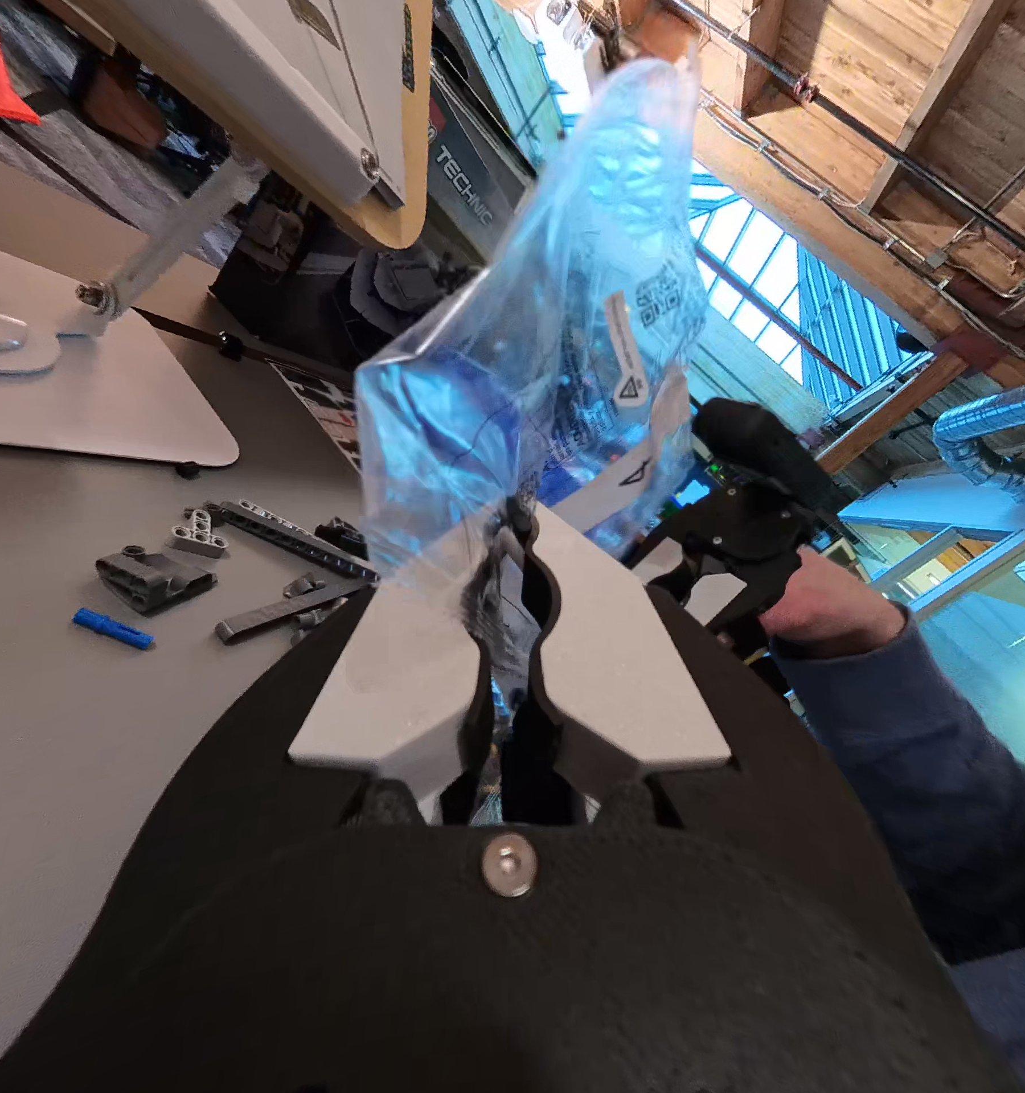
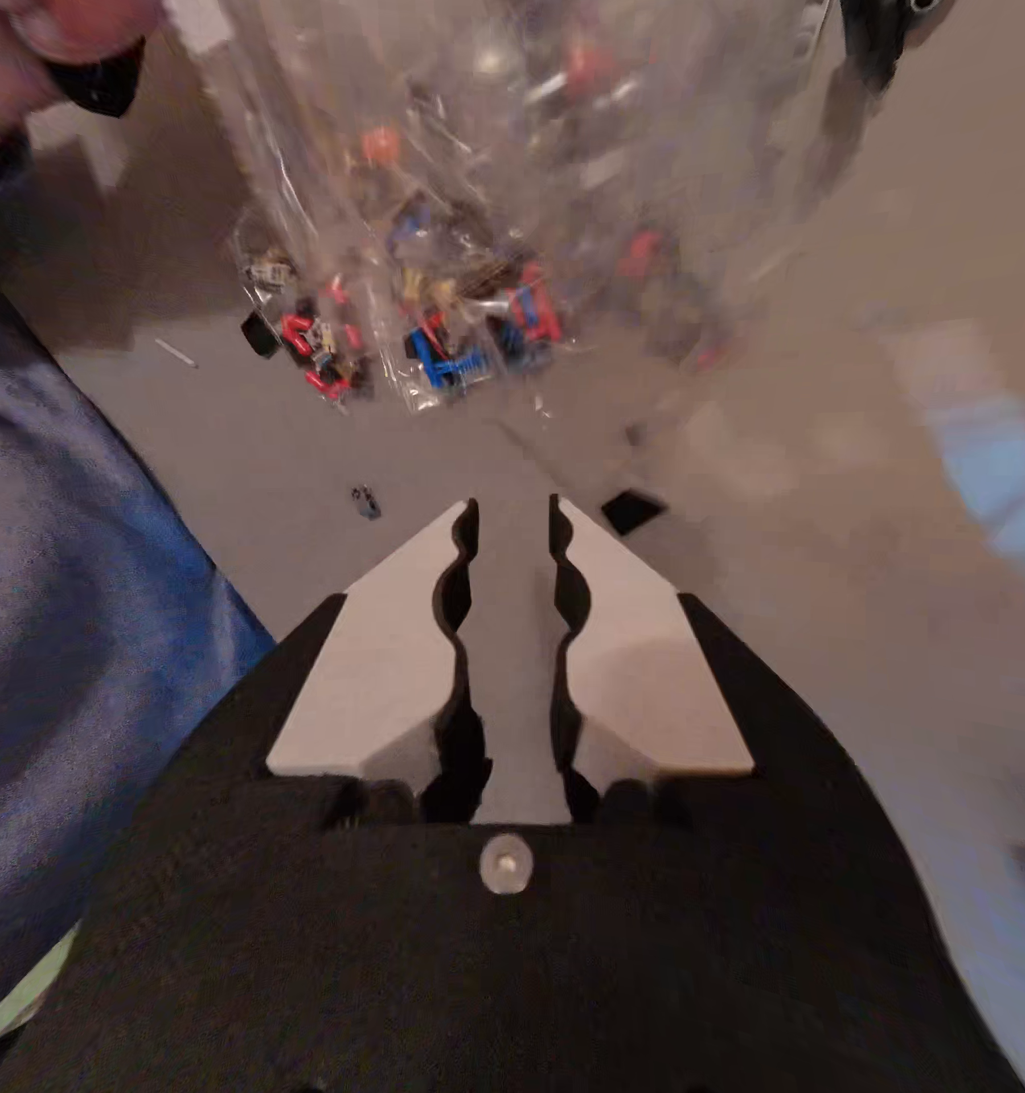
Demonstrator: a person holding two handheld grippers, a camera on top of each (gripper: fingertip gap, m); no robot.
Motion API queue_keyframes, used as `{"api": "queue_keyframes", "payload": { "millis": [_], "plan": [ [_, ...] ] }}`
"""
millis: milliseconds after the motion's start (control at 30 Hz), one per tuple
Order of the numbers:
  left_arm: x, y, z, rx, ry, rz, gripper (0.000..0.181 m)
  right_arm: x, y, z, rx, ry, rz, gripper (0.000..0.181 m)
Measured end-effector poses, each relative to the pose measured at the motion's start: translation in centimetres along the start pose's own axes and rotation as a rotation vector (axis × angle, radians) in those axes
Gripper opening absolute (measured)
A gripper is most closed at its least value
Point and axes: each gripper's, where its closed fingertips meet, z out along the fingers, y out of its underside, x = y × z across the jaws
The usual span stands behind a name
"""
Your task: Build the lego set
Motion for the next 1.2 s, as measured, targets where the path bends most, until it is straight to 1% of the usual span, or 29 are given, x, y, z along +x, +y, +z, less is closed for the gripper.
{"api": "queue_keyframes", "payload": {
  "millis": [67, 100, 167, 200, 233, 267, 367, 400, 467, 533, 633, 700, 733, 767, 867, 900, 1067, 1133, 1200],
  "plan": [
    [-0.4, -0.3, -0.3, 0.013, -0.003, -0.017, 0.0, -0.1, 0.1, 0.4, 0.065, -0.026, -0.007, 0.011],
    [-0.4, -0.3, -0.3, 0.011, -0.001, -0.014, 0.0, 0.1, 0.2, 0.6, 0.092, -0.029, 0.004, 0.0],
    [-0.3, -0.4, -0.4, 0.017, 0.019, -0.036, 0.0, 0.4, 0.6, 1.0, 0.153, -0.029, 0.026, 0.0],
    [0.0, -0.5, -0.4, 0.025, 0.043, -0.046, 0.0, 0.2, 0.7, 1.3, 0.178, -0.045, 0.045, 0.011],
    [0.3, -0.7, -0.4, 0.029, 0.062, -0.052, 0.0, 0.0, 0.7, 1.4, 0.211, -0.057, 0.07, 0.03],
    [0.6, -0.9, -0.5, 0.036, 0.075, -0.057, 0.0, -0.1, 0.4, 1.5, 0.248, -0.066, 0.09, 0.042],
    [1.2, -1.5, -0.5, 0.056, 0.111, -0.09, 0.0, -0.4, -1.1, 1.4, 0.399, -0.1, 0.121, 0.04],
    [1.3, -1.7, -0.5, 0.063, 0.121, -0.102, 0.0, -0.5, -1.7, 1.3, 0.449, -0.118, 0.126, 0.034],
    [1.6, -1.9, -0.5, 0.074, 0.136, -0.11, 0.0, -1.0, -2.5, 1.3, 0.512, -0.173, 0.144, 0.033],
    [1.8, -2.0, -0.4, 0.081, 0.143, -0.119, 0.0, -1.2, -3.1, 2.0, 0.538, -0.194, 0.155, 0.026],
    [2.2, -2.1, -0.3, 0.087, 0.155, -0.135, 0.0, -1.4, -3.5, 3.1, 0.553, -0.211, 0.165, 0.023],
    [2.6, -2.2, -0.1, 0.089, 0.163, -0.129, 0.0, -1.6, -3.4, 3.9, 0.532, -0.205, 0.153, 0.027],
    [2.8, -2.3, -0.1, 0.095, 0.171, -0.133, 0.0, -1.7, -3.5, 4.0, 0.542, -0.203, 0.151, 0.035],
    [2.9, -2.5, -0.1, 0.102, 0.176, -0.142, 0.0, -2.0, -3.6, 3.8, 0.563, -0.222, 0.157, 0.043],
    [3.3, -3.0, 0.1, 0.12, 0.192, -0.155, 0.0, -1.9, -3.8, 3.2, 0.643, -0.236, 0.196, 0.052],
    [3.6, -3.2, 0.1, 0.125, 0.2, -0.161, 0.0, -1.9, -3.9, 2.8, 0.683, -0.257, 0.215, 0.052],
    [4.5, -4.0, 0.5, 0.15, 0.236, -0.195, 0.0, -0.7, -4.3, 0.4, 0.896, -0.269, 0.296, 0.046],
    [4.9, -4.2, 0.6, 0.156, 0.247, -0.204, 0.0, -0.6, -4.4, -0.7, 0.971, -0.31, 0.315, 0.042],
    [5.3, -4.4, 0.8, 0.158, 0.256, -0.206, 0.0, -0.2, -4.5, -1.5, 1.026, -0.274, 0.295, 0.037]
  ]
}}
